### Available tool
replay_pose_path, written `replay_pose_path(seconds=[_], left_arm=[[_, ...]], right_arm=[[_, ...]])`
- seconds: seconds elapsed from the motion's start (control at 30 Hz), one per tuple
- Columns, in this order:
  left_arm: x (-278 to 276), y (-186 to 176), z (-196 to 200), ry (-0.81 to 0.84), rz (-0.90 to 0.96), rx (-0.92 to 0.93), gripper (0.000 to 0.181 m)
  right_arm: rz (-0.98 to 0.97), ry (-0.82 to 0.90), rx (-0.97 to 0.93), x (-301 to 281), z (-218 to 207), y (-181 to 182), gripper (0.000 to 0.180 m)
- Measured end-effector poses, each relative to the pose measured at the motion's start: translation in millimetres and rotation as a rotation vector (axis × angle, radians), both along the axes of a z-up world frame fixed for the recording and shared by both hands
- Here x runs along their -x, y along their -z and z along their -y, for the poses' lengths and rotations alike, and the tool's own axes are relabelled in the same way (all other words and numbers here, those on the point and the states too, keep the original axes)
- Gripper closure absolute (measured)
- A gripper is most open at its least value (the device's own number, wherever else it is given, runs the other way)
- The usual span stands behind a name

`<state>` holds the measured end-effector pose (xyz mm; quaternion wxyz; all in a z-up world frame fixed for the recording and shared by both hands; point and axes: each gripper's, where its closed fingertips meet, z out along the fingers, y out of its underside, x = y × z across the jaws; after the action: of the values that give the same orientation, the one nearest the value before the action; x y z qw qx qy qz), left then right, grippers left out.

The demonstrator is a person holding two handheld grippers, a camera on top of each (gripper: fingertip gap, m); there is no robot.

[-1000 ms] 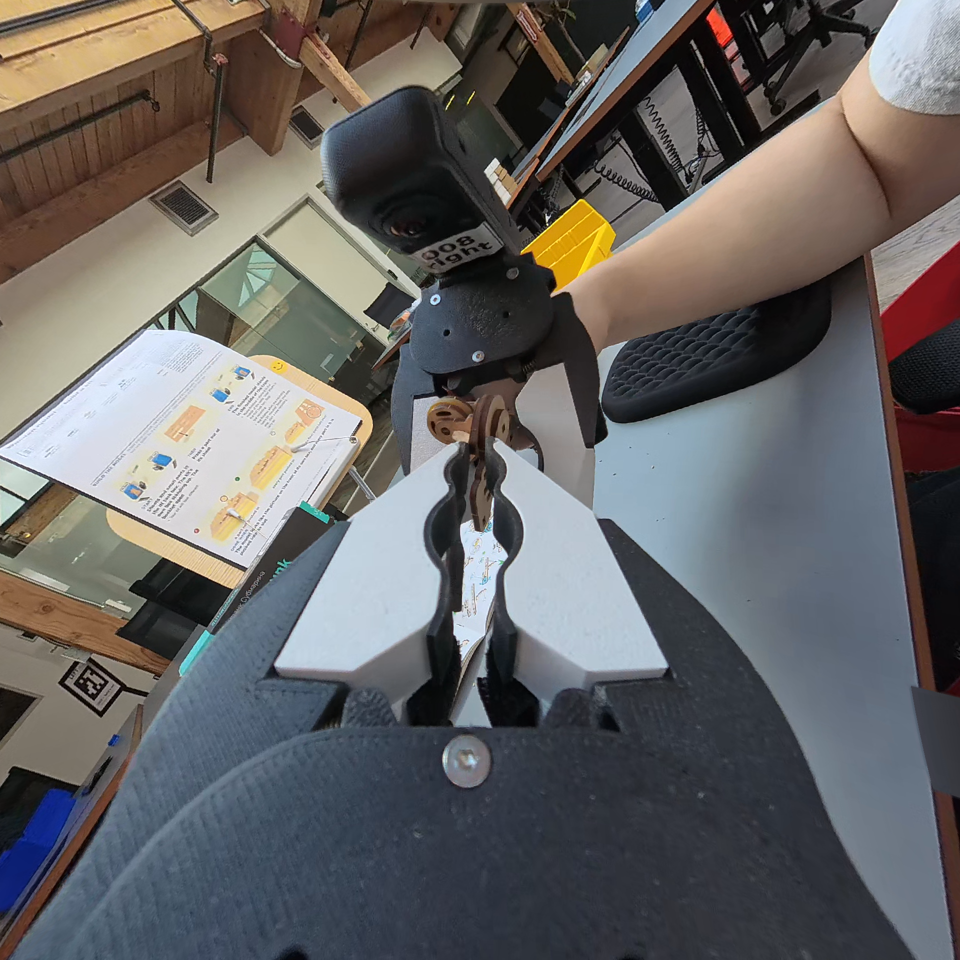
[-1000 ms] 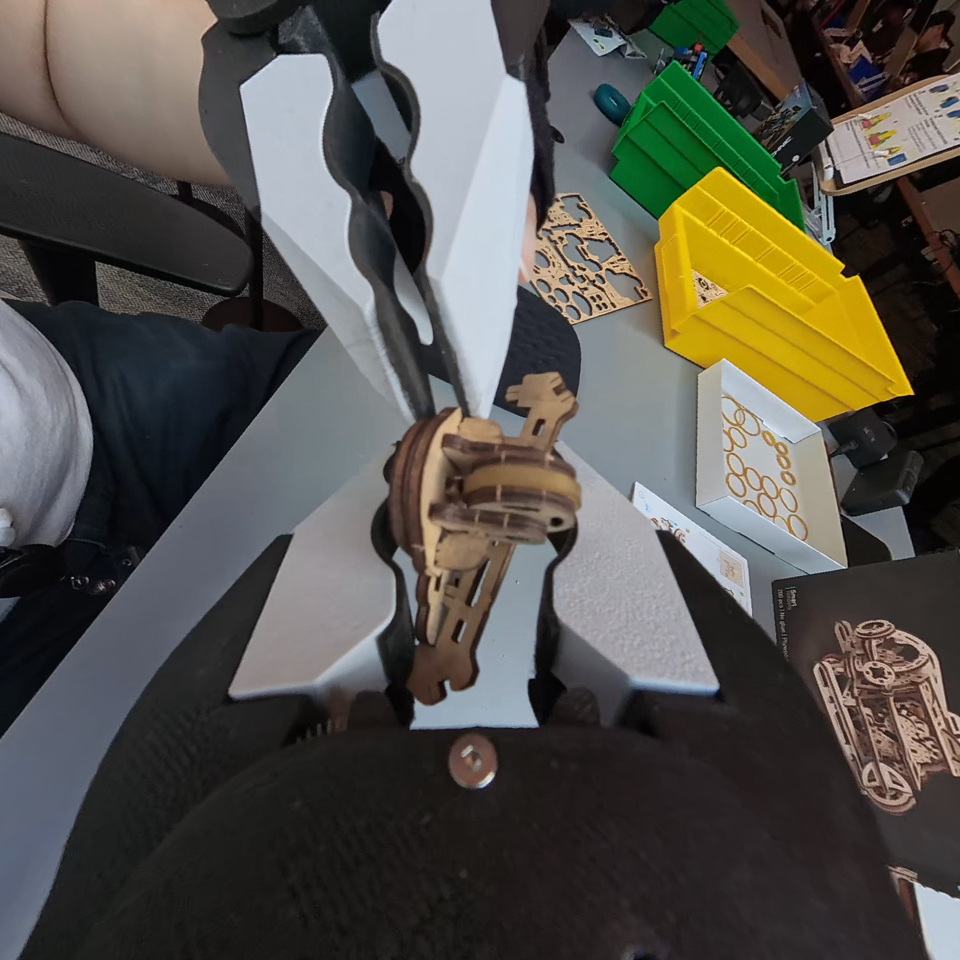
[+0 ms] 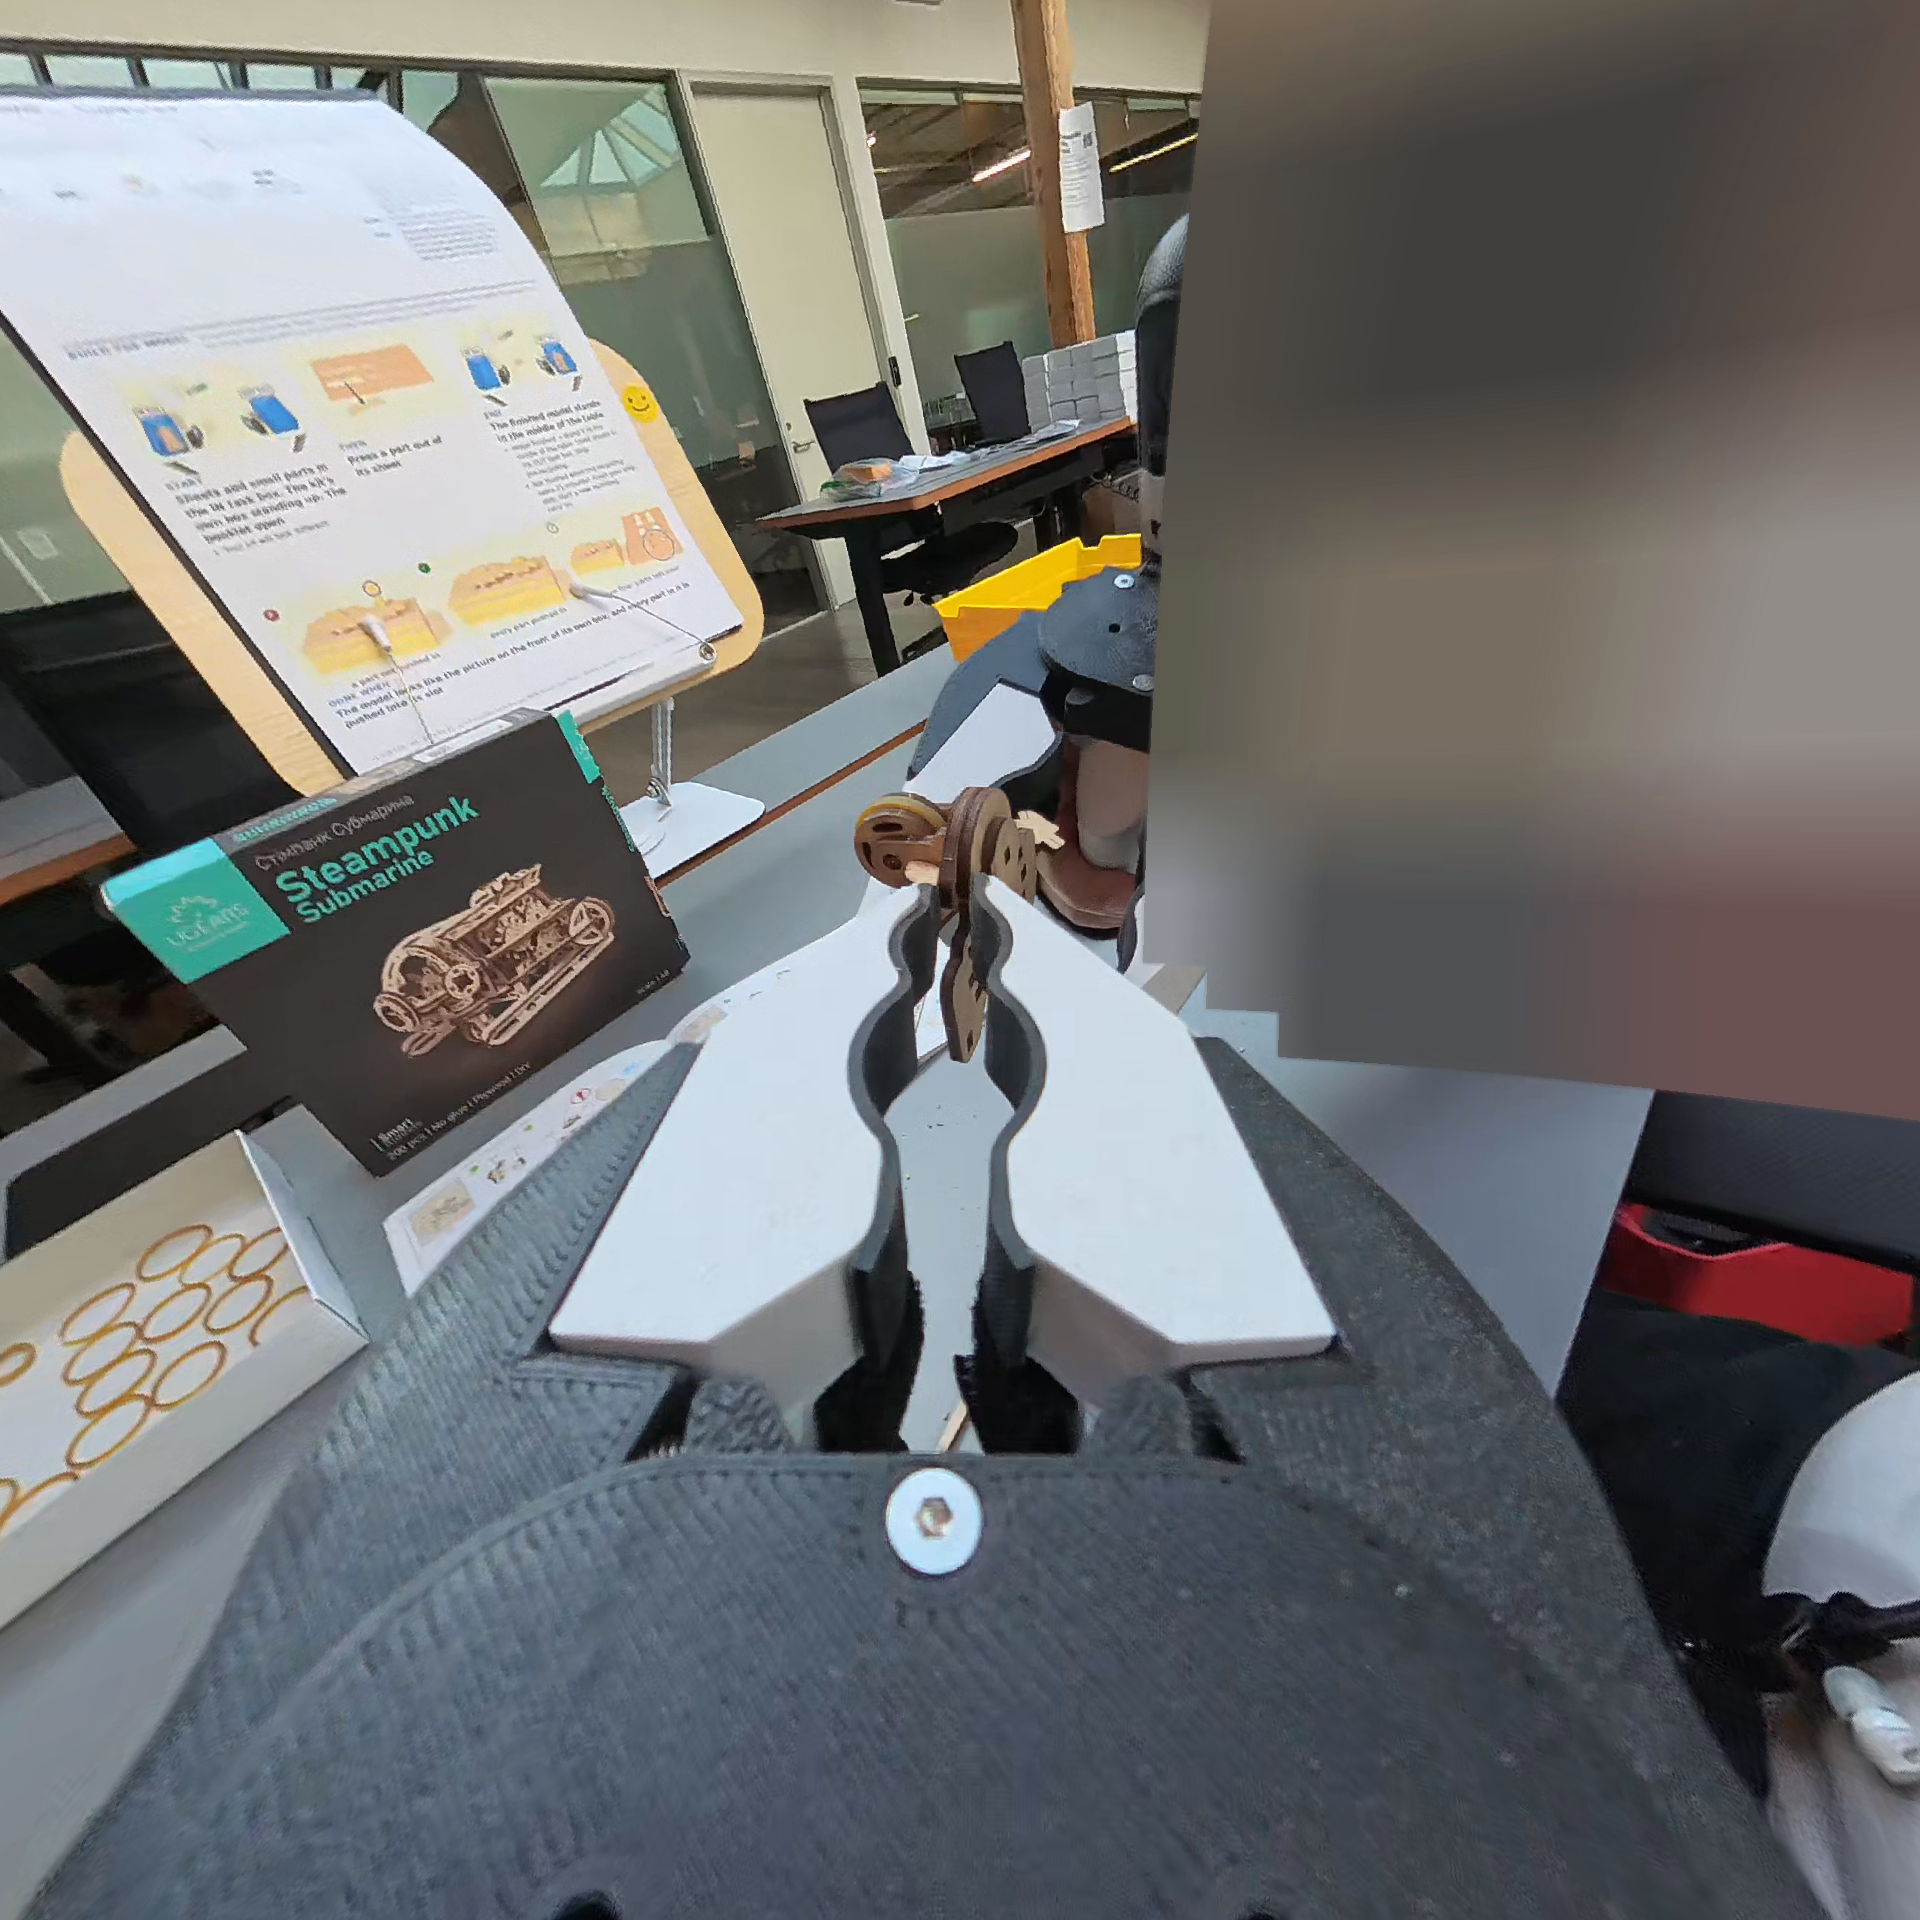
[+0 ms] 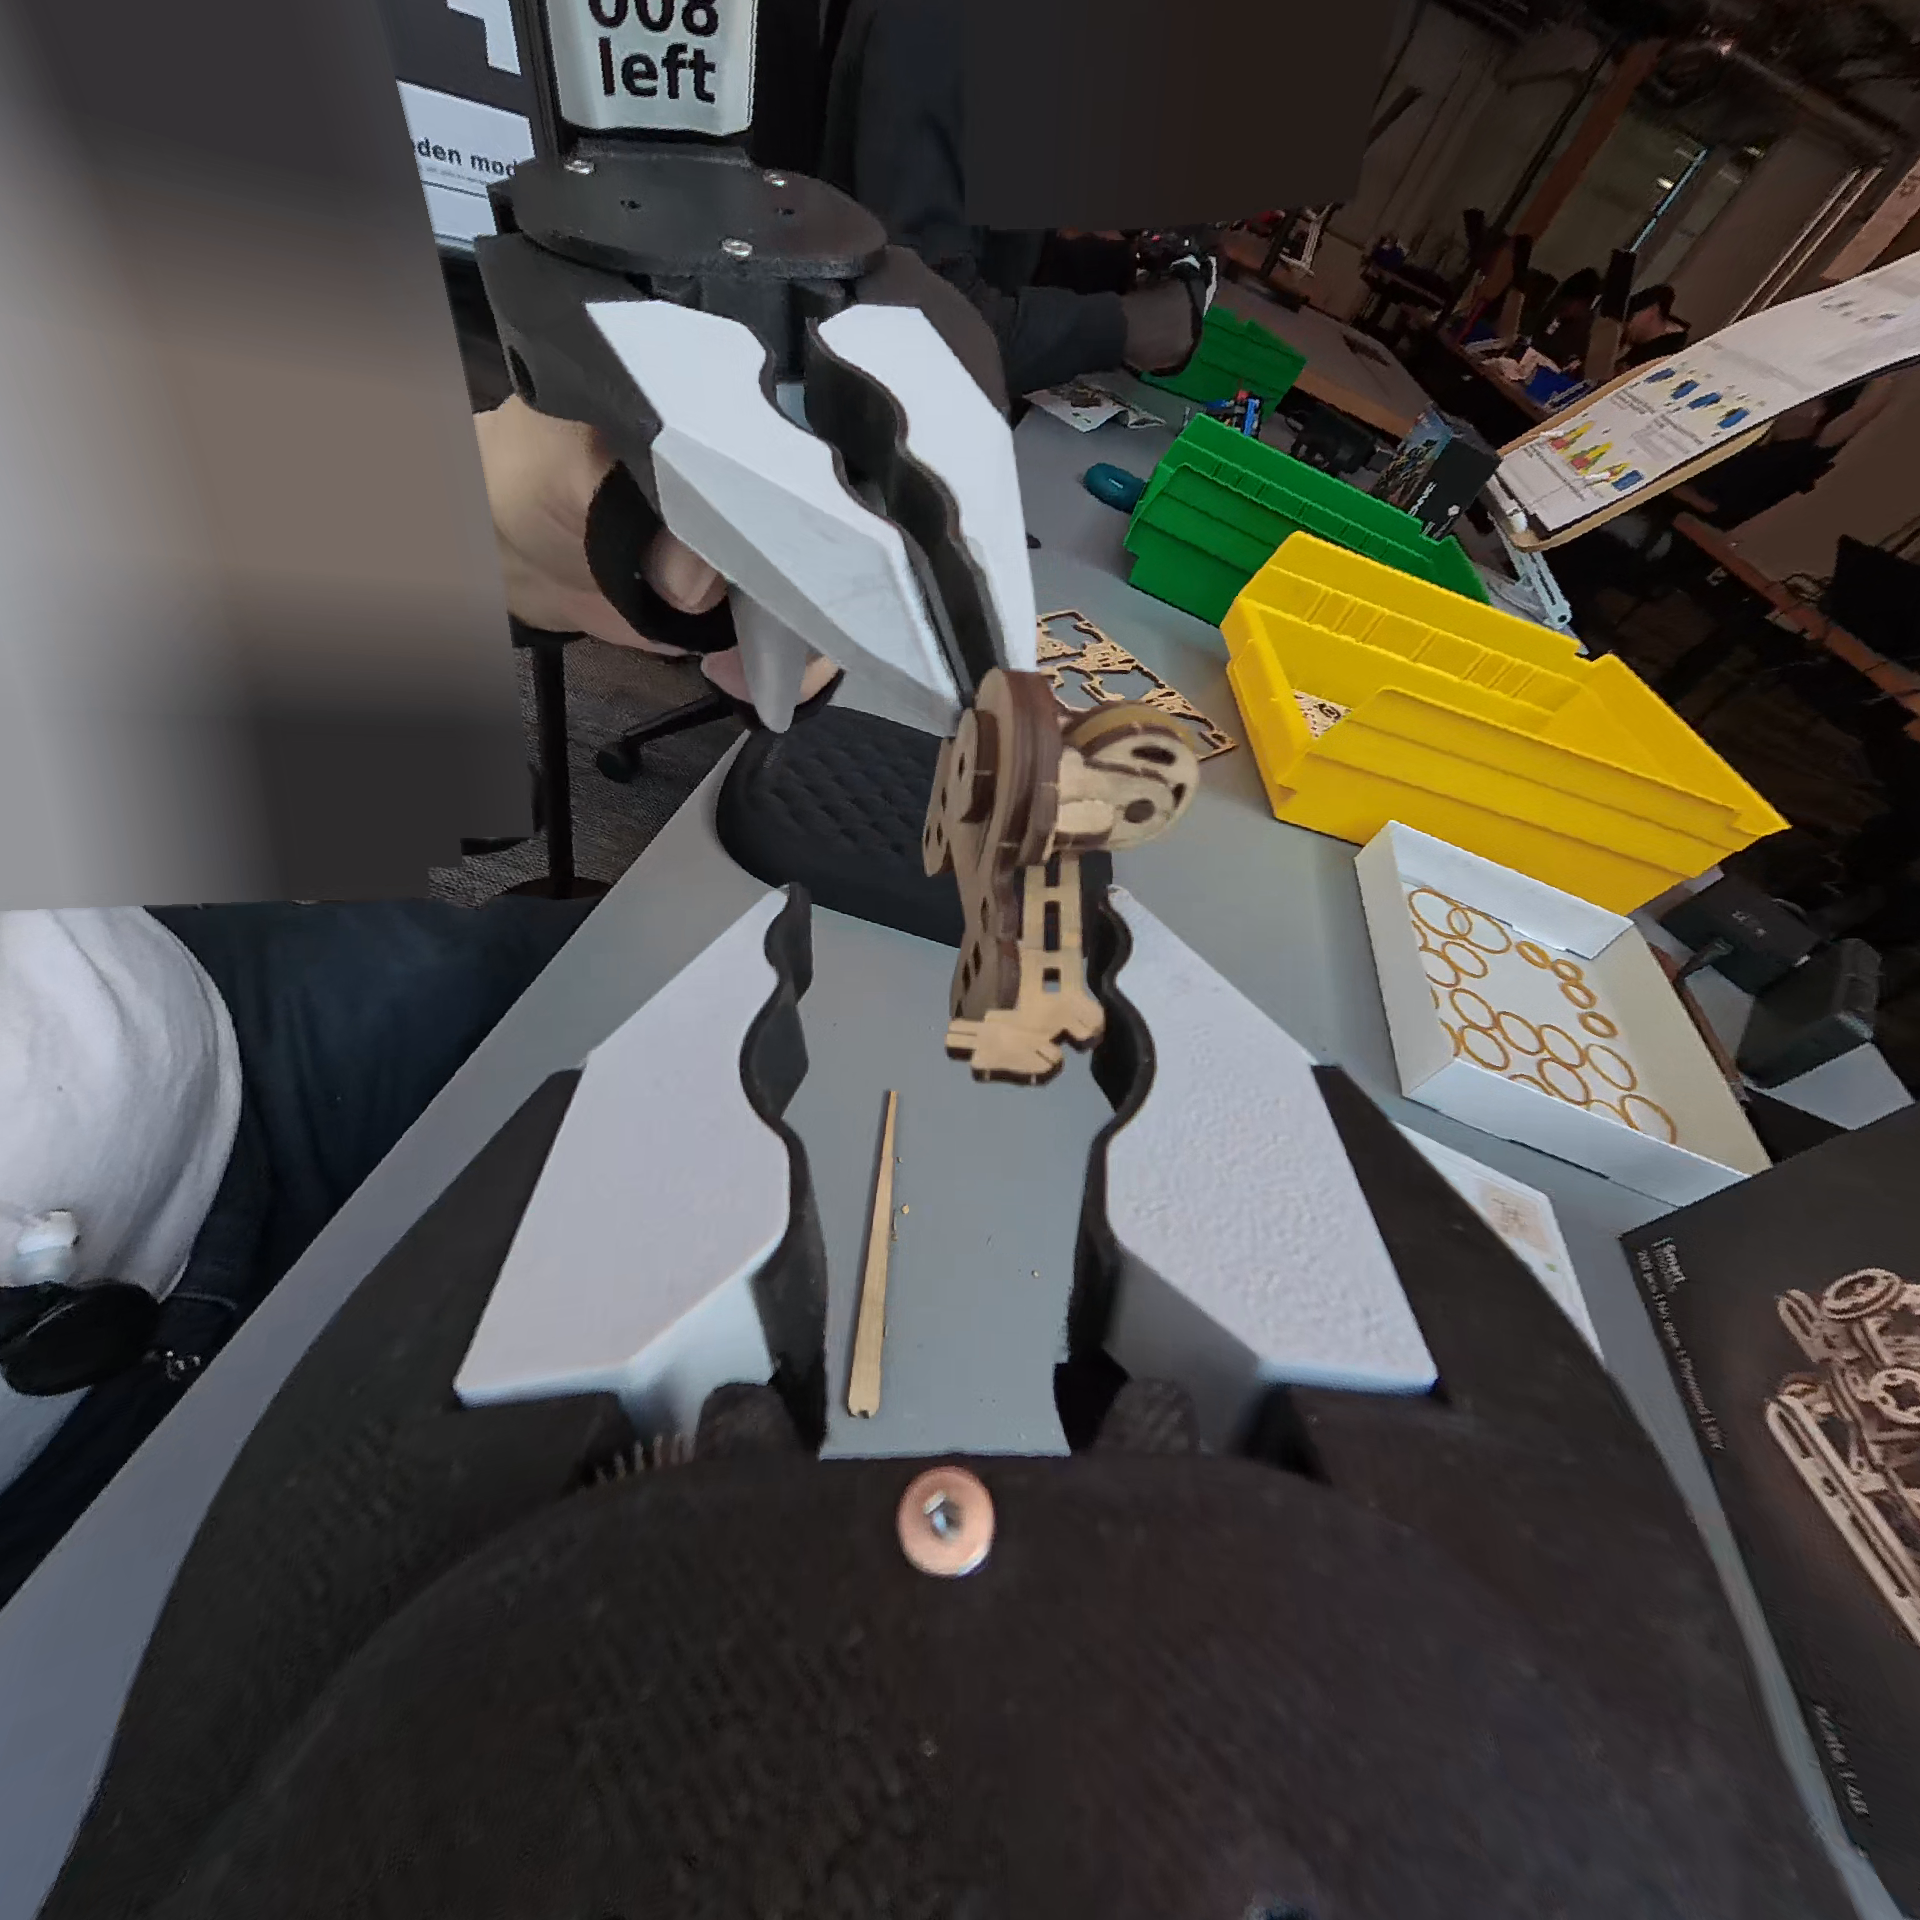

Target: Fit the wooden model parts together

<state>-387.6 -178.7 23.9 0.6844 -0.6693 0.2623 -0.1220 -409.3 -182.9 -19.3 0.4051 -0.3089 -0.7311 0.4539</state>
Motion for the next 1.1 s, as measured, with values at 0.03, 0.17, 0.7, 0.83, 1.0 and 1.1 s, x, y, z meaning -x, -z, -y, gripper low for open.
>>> replay_pose_path(seconds=[0.03,0.17,0.7,0.83,1.0,1.1], left_arm=[[1,-1,-1,0.004,0.041,0.020,0.177],[4,-2,-2,0.043,0.189,0.100,0.177],[11,4,-8,0.079,0.343,0.208,0.177],[11,4,-7,0.080,0.354,0.215,0.177],[12,3,-8,0.074,0.375,0.229,0.178],[13,3,-9,0.077,0.386,0.232,0.178]], right_arm=[[0.010,-0.007,0.031,0,0,0,0.128],[0.038,-0.023,0.131,-1,-1,-1,0.139],[0.118,-0.102,0.364,-5,2,-4,0.177],[0.125,-0.122,0.420,-5,2,-5,0.177],[0.102,-0.134,0.425,-6,2,-6,0.176],[0.095,-0.123,0.412,-5,-1,-5,0.160]])
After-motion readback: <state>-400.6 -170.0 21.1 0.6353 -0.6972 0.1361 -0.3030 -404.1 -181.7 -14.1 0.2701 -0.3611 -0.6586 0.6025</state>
